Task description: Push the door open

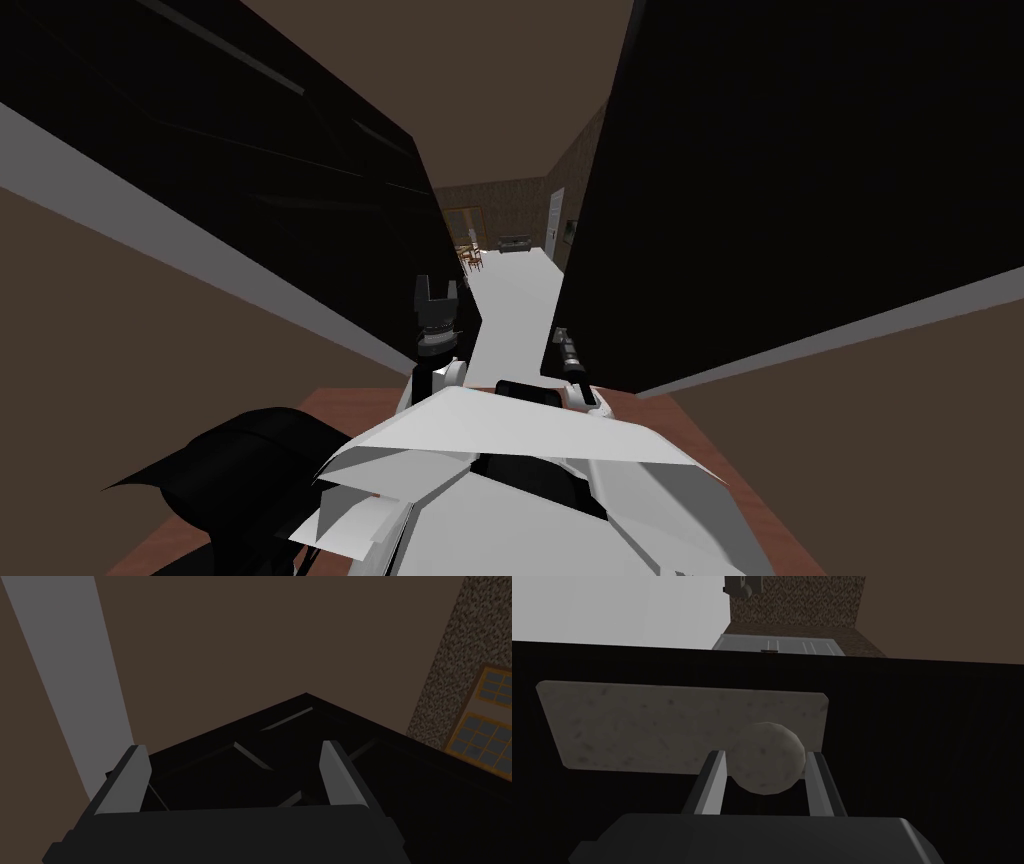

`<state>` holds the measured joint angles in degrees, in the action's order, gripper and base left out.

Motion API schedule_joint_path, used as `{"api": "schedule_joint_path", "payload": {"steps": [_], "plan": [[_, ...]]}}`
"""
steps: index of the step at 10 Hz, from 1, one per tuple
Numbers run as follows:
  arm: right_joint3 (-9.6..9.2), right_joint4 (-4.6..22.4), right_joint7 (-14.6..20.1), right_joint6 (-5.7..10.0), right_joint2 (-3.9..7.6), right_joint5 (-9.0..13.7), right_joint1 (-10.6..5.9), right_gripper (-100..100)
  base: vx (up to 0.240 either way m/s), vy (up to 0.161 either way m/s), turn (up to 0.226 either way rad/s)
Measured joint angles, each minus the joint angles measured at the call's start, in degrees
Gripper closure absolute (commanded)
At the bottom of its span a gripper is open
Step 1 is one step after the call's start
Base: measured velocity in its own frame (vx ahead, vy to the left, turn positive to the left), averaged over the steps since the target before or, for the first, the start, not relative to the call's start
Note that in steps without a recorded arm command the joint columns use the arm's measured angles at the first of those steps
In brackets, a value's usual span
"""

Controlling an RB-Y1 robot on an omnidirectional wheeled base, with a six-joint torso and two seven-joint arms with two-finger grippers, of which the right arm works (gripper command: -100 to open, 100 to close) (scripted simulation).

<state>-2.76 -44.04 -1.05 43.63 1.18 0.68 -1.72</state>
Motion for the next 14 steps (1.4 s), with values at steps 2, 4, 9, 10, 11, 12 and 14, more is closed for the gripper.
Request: {"api": "schedule_joint_path", "payload": {"steps": [2,4,9,10,11,12,14], "plan": [[0.59,0.77,0.11,0.43,0.70,0.35,-0.55,100,0.185,0.040,-0.036],[1.50,0.51,-0.47,0.49,0.79,0.76,-0.45,100,0.215,0.073,-0.043],[3.92,0.58,-0.92,0.49,2.04,1.97,-1.19,100,0.132,0.038,-0.068],[4.86,0.87,-1.18,0.51,2.34,2.41,-0.95,-100,-0.020,0.073,-0.128],[5.12,0.71,-1.25,0.43,2.32,2.65,-0.91,-100,-0.172,0.093,-0.021],[5.14,0.51,-1.22,0.29,2.29,2.74,-0.88,-100,-0.222,0.094,-0.027],[5.35,0.14,-1.18,0.00,1.97,3.04,-0.81,-100,-0.237,0.127,-0.083]]}}
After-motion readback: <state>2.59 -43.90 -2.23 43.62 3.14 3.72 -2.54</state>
